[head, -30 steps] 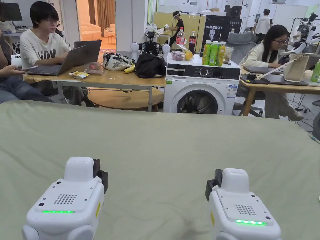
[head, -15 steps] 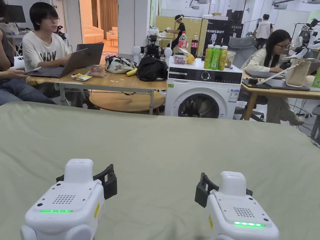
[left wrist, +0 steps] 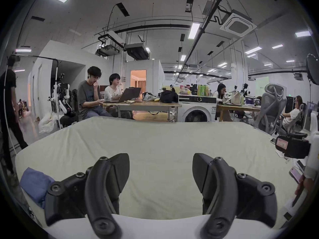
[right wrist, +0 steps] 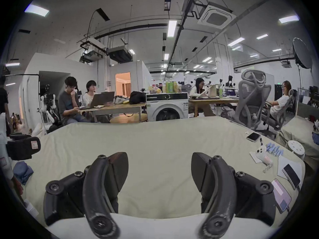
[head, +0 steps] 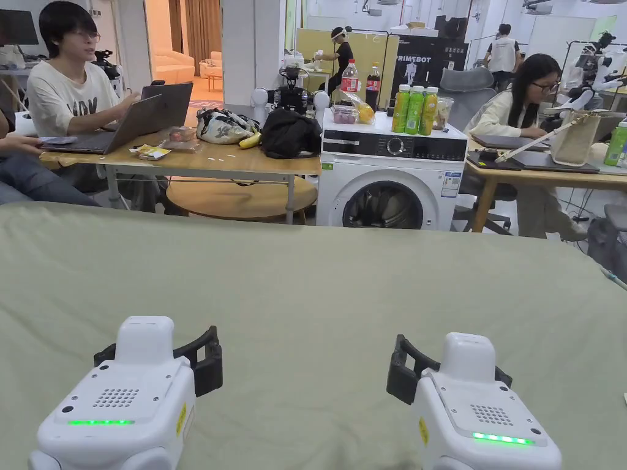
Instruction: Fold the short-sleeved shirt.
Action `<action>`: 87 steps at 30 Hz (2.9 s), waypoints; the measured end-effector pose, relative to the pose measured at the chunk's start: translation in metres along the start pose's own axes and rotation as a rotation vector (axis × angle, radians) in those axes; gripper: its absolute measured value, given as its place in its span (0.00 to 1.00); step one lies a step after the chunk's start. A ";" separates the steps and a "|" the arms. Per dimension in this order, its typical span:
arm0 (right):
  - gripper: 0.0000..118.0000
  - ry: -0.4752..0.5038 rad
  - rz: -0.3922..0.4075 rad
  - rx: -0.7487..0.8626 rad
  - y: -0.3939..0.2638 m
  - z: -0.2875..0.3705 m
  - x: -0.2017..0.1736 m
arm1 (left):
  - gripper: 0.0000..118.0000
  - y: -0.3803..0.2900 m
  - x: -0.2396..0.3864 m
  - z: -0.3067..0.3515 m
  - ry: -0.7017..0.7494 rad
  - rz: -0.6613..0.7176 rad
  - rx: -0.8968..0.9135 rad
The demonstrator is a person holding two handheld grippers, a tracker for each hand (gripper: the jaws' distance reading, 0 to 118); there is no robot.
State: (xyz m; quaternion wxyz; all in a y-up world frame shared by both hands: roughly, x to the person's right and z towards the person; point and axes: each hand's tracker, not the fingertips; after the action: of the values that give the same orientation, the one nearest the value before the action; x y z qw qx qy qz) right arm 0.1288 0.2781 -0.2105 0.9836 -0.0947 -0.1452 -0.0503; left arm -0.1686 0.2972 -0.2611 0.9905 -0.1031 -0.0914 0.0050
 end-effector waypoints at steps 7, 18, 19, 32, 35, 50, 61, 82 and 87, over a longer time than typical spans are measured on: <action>0.65 0.007 0.039 -0.014 -0.006 -0.006 -0.002 | 0.64 -0.004 -0.006 -0.001 -0.026 0.069 0.023; 0.65 -0.040 -0.008 -0.021 -0.010 -0.015 0.000 | 0.67 -0.009 -0.016 -0.002 -0.090 0.149 0.021; 0.65 -0.042 0.000 -0.020 -0.010 -0.015 0.000 | 0.67 -0.011 -0.015 -0.002 -0.089 0.145 0.038; 0.65 -0.015 -0.066 -0.049 -0.010 -0.010 0.001 | 0.68 -0.018 -0.008 0.001 -0.090 -0.043 0.076; 0.65 -0.007 -0.102 -0.060 -0.007 -0.011 0.004 | 0.68 -0.016 -0.009 0.001 -0.066 -0.066 0.093; 0.65 -0.102 -0.004 -0.083 -0.005 -0.020 -0.007 | 0.67 -0.020 -0.001 -0.003 0.020 -0.119 0.100; 0.68 -0.056 -0.027 -0.083 -0.002 -0.025 -0.001 | 0.67 -0.018 -0.009 -0.009 0.025 -0.076 0.095; 0.68 -0.060 -0.003 -0.047 0.002 -0.030 0.001 | 0.67 -0.016 -0.011 -0.015 -0.012 -0.056 0.068; 0.68 -0.003 -0.049 -0.141 0.007 -0.038 0.005 | 0.68 -0.015 -0.012 -0.015 -0.012 -0.048 0.067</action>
State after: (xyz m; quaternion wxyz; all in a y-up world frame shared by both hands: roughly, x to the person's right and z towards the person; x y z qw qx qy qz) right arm 0.1451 0.2766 -0.2455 0.9727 -0.1604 -0.1450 -0.0845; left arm -0.1773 0.2790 -0.2750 0.9927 -0.0674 -0.0994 -0.0151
